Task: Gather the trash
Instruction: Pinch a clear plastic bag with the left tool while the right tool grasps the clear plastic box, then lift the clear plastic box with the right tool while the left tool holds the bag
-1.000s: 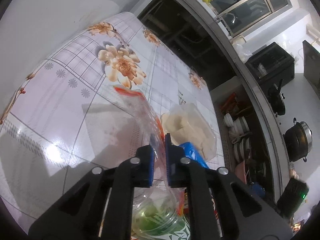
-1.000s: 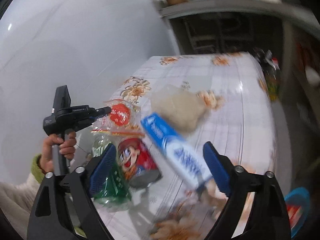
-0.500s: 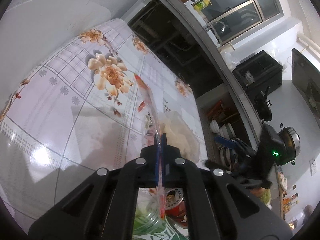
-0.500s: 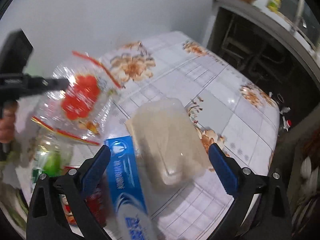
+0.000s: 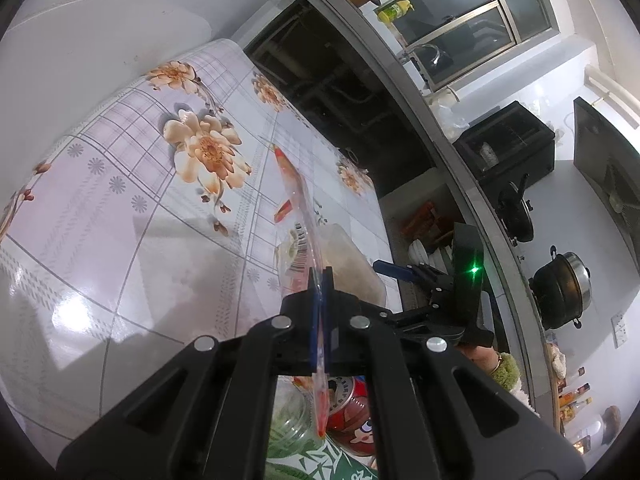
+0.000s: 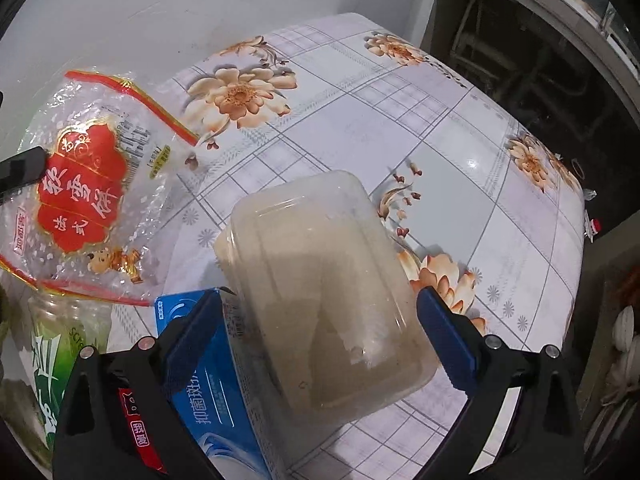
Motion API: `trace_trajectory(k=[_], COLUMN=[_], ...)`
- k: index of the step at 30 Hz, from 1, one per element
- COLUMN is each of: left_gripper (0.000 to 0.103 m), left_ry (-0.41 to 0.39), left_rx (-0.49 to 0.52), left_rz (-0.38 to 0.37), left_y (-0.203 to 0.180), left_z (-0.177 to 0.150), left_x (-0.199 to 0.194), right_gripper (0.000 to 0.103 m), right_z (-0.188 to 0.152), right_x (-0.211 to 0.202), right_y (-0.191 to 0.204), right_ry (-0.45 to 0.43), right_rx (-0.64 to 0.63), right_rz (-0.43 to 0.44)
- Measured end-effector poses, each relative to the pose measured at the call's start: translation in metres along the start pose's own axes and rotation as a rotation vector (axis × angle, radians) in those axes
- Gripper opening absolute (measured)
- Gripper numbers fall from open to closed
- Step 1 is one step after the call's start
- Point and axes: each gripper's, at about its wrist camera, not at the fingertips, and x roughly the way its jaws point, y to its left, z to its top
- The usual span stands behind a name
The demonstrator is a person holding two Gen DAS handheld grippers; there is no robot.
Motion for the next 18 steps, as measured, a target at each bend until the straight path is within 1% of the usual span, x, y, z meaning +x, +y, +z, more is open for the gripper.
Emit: trace_trajectory(k=[1, 3, 5, 7, 8, 10, 11, 12, 15, 18], left_gripper=[0.000, 0.000, 0.000, 0.000, 0.000, 0.000, 0.000, 0.000, 0.000, 0.000], left_ry=[0.000, 0.003, 0.004, 0.007, 0.008, 0.009, 0.008, 0.008, 0.005, 0.005], left_rx=[-0.001, -0.004, -0.005, -0.006, -0.005, -0.002, 0.001, 0.004, 0.008, 0.010], left_rz=[-0.001, -0.004, -0.005, -0.009, -0.010, -0.012, -0.012, -0.012, -0.015, -0.015], left_y=[0.000, 0.000, 0.000, 0.000, -0.001, -0.003, -0.003, -0.004, -0.005, -0.006], left_z=[0.000, 0.000, -0.001, -0.001, -0.002, -0.002, -0.002, -0.002, -0.001, -0.001], left_x=[0.000, 0.001, 0.001, 0.002, 0.003, 0.003, 0.003, 0.002, 0.001, 0.001], right_gripper=[0.089, 0.079, 0.073, 0.072, 0.072, 0.072, 0.074, 0.079, 0.088, 0.092], right_z=[-0.001, -0.002, -0.002, -0.003, -0.003, -0.003, -0.002, -0.001, 0.002, 0.006], right_x=[-0.002, -0.004, -0.007, -0.008, -0.008, -0.007, -0.006, -0.005, 0.002, 0.012], right_y=[0.001, 0.000, -0.002, -0.003, -0.002, 0.002, 0.003, 0.003, 0.001, -0.003], right_ry=[-0.010, -0.016, -0.022, -0.021, -0.017, -0.016, -0.010, -0.006, 0.013, 0.042], right_rx=[-0.002, -0.002, 0.006, 0.006, -0.007, -0.035, -0.044, -0.048, -0.058, -0.055], right_rz=[-0.006, -0.016, -0.018, -0.015, -0.029, -0.050, -0.058, -0.065, -0.081, -0.069])
